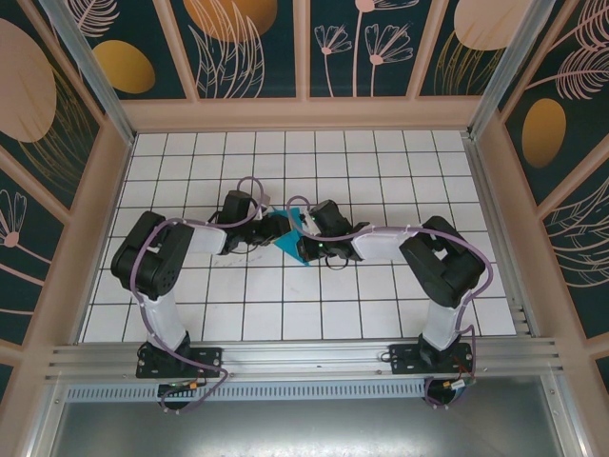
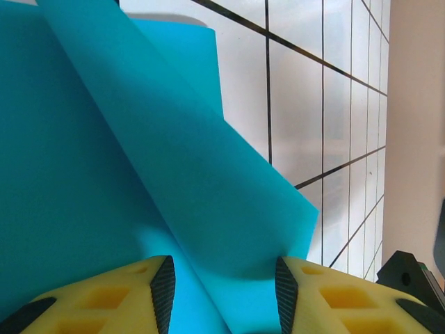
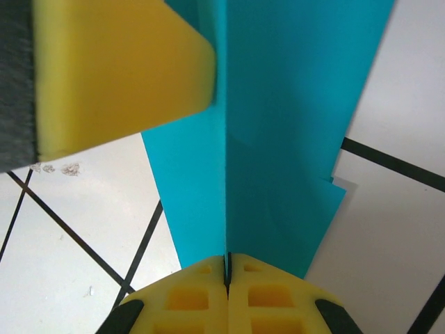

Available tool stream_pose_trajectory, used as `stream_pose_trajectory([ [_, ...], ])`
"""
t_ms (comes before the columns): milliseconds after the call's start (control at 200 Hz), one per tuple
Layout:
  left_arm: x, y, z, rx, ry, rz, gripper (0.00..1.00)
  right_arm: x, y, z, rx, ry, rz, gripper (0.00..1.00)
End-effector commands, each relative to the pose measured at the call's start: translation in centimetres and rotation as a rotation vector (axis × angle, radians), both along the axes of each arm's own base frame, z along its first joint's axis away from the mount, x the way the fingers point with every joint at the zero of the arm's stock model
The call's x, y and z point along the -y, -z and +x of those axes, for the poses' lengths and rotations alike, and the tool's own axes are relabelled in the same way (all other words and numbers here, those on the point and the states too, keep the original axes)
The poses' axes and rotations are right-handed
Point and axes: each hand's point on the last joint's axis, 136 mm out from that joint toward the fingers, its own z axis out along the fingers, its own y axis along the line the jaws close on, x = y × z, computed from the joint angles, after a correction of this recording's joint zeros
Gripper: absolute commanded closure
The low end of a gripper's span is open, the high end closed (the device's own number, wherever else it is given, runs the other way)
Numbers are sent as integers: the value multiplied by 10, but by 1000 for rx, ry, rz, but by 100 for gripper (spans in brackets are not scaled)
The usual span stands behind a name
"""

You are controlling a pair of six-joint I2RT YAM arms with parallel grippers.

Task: Fold a paper plane with a square sheet of paper (fold left side to right side)
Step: Fourth fold the wing at the center of the table.

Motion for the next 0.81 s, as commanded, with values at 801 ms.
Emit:
stream_pose_trajectory([
  [801,-5,41,3,-67,-10,133,57,2,12,-6,-114,-2,101,93],
])
